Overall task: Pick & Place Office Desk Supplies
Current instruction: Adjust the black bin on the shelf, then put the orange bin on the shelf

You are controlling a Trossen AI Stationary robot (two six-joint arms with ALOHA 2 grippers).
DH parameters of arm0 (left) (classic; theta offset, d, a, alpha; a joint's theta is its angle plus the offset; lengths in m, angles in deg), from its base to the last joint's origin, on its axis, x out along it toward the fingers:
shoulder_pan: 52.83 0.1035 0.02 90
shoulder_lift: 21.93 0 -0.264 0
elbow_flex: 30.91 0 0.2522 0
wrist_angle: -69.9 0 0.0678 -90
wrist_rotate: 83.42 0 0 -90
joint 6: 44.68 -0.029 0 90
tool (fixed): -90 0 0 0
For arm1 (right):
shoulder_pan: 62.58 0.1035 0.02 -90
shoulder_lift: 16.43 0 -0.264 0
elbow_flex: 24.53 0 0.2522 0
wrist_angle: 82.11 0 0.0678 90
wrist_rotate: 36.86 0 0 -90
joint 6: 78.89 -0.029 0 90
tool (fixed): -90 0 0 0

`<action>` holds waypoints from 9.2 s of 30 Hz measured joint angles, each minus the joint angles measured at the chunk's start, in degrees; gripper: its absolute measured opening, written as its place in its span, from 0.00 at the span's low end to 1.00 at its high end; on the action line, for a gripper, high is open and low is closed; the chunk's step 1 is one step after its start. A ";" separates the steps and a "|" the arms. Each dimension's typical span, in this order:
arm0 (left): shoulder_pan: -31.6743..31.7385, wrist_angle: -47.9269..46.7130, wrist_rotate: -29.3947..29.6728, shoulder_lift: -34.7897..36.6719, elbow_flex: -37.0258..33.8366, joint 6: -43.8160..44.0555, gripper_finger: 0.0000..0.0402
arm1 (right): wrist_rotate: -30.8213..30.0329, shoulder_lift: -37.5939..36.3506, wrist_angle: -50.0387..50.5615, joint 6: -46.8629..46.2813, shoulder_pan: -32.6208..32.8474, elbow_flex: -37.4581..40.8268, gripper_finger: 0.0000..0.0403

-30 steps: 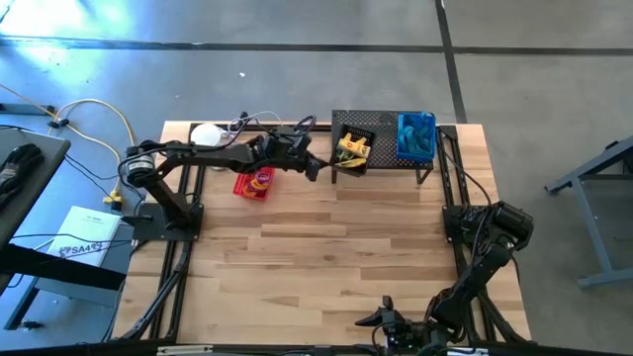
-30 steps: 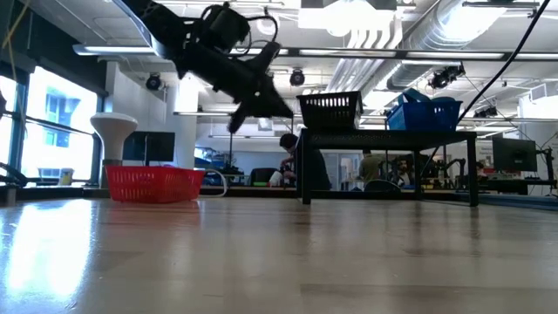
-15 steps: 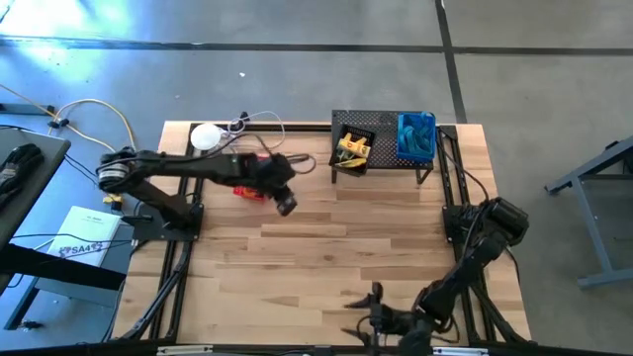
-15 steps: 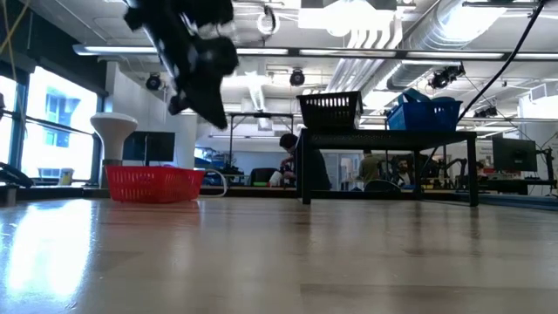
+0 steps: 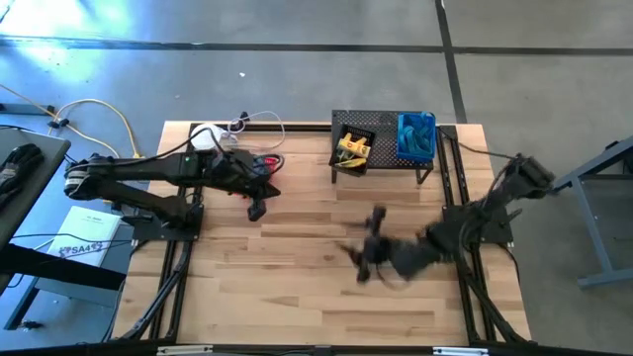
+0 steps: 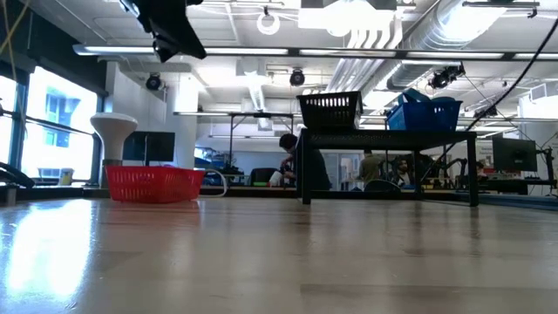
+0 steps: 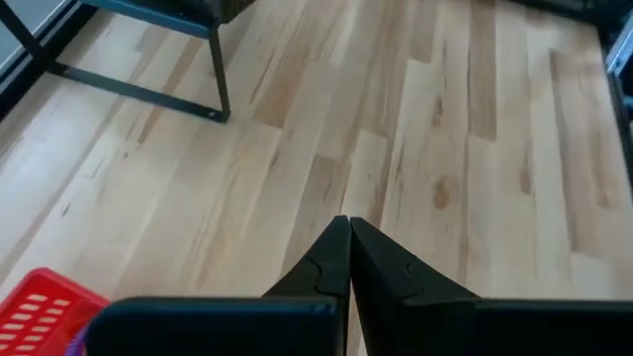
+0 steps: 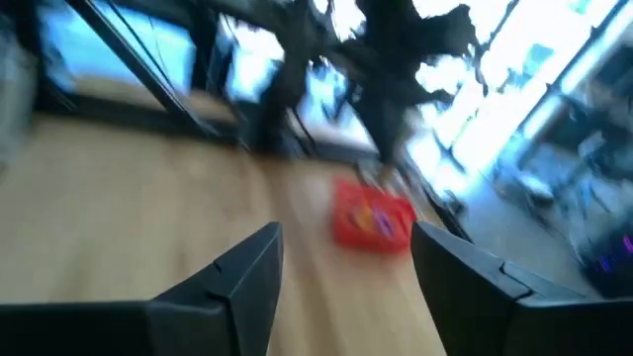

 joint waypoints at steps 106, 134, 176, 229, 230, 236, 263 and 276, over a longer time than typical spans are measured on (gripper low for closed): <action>-15.41 -27.97 27.56 -17.34 -8.32 2.28 0.34 | 36.62 -5.05 19.89 -7.59 -6.03 0.03 0.44; 2.49 -17.83 17.22 -19.92 -9.57 -15.53 0.30 | 39.64 2.54 21.18 -12.55 -4.97 0.03 0.44; -32.83 -4.21 9.21 -19.98 0.28 -12.25 0.00 | 32.50 11.01 3.37 26.53 -9.41 0.10 0.44; -26.47 0.76 4.83 -27.46 5.64 -25.56 0.03 | 58.95 20.22 -3.75 26.42 -22.34 0.01 0.02; -26.45 1.03 4.90 -27.46 5.64 -25.52 0.04 | 58.98 20.22 -3.60 26.42 -22.35 0.07 0.02; -26.43 3.61 5.34 -27.44 5.64 -26.91 0.10 | 59.02 20.24 -3.05 26.39 -22.30 0.16 0.01; -36.51 12.75 18.30 -26.61 5.77 -29.41 0.44 | 41.57 14.80 14.43 23.98 -16.89 -0.05 0.01; -39.01 11.65 20.57 -26.28 5.68 -15.19 0.44 | 23.52 1.18 30.20 -6.33 -6.91 -0.06 0.01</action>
